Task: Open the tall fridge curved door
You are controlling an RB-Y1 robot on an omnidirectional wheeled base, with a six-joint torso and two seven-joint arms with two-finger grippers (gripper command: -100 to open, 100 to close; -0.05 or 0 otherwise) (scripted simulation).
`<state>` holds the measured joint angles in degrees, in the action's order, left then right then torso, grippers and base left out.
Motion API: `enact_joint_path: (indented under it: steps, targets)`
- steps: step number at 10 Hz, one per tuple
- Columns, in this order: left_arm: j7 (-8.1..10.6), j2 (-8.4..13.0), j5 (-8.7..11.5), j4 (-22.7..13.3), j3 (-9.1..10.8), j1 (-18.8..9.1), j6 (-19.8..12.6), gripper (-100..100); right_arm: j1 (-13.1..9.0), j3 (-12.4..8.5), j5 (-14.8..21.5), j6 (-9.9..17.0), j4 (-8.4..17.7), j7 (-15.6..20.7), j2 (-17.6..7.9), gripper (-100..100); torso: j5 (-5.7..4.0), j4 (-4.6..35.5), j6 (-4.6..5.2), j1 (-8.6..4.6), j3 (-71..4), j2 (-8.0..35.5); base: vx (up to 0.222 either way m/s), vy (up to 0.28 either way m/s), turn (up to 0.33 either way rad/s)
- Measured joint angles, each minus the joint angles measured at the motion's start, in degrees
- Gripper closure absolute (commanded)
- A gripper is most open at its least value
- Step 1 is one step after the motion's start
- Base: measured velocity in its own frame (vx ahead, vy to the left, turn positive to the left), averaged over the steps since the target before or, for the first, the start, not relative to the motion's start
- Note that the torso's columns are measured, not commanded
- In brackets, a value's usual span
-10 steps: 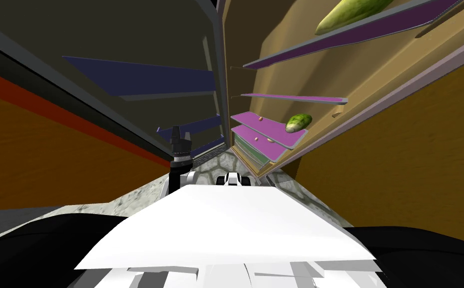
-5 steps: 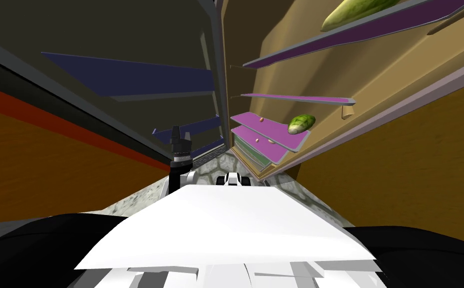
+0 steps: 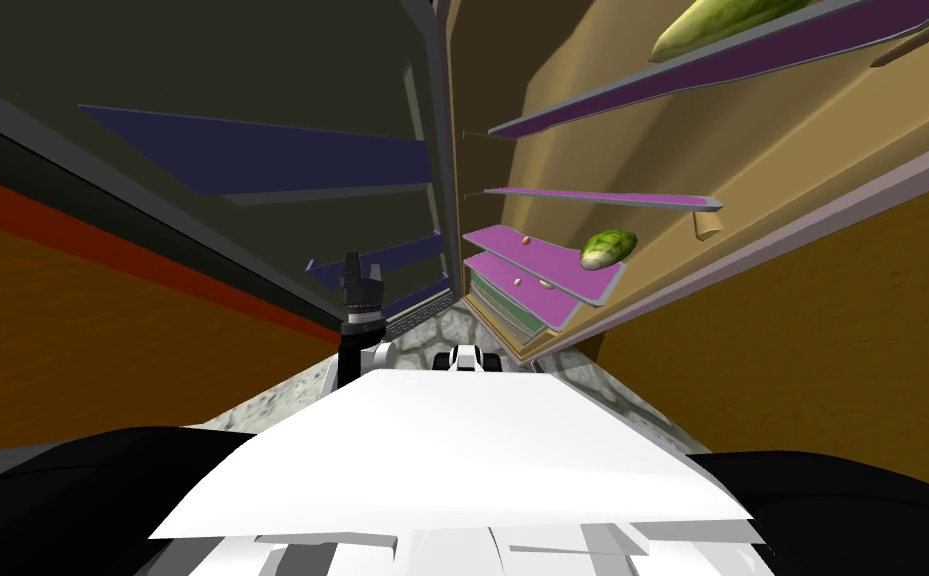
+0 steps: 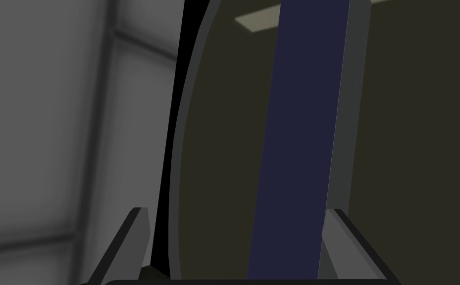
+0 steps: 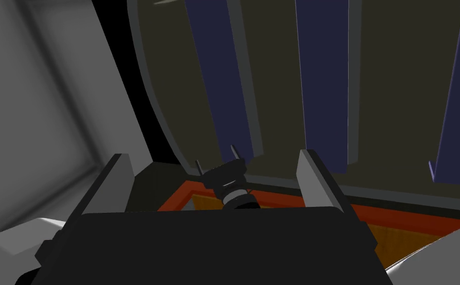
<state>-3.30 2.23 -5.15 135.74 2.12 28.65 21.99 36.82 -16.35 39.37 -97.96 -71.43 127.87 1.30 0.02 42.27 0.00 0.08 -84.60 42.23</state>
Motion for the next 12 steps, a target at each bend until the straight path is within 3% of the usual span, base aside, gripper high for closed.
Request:
enact_joint_path:
  steps: [4, 5, 9, 12]
  targets:
    - [0.00, 0.0, 0.0, 0.0, 0.00, 0.0, 0.0, 0, 0.7, -0.3, -0.9, 1.5, -3.0, -2.3, -0.6, -100, -0.05, 0.0, 0.00, -0.19, 0.1, 0.1, 0.011, 0.042, 0.040]
    - [0.00, 0.0, 0.0, 0.0, 0.00, 0.0, 0.0, 0, 1.3, -0.7, -1.6, 2.9, -5.4, -3.4, -0.8, -100, -0.02, 0.1, -0.03, -0.04, 0.1, 0.2, -0.073, 0.072, 0.141]
    - [0.00, 0.0, 0.0, 0.0, 0.00, 0.0, 0.0, 0, 1.8, -2.8, -5.3, 7.4, -10.0, -7.4, -3.2, -100, -0.05, 0.0, 0.00, -0.18, 0.0, 0.0, -0.062, 0.071, 0.101]
    - [0.00, 0.0, 0.0, 0.0, 0.00, 0.0, 0.0, 0, 2.7, -4.3, -8.0, 11.4, -15.2, -10.9, -4.8, -100, -0.02, 0.0, 0.00, -0.06, 0.0, 0.0, -0.039, 0.051, 0.074]
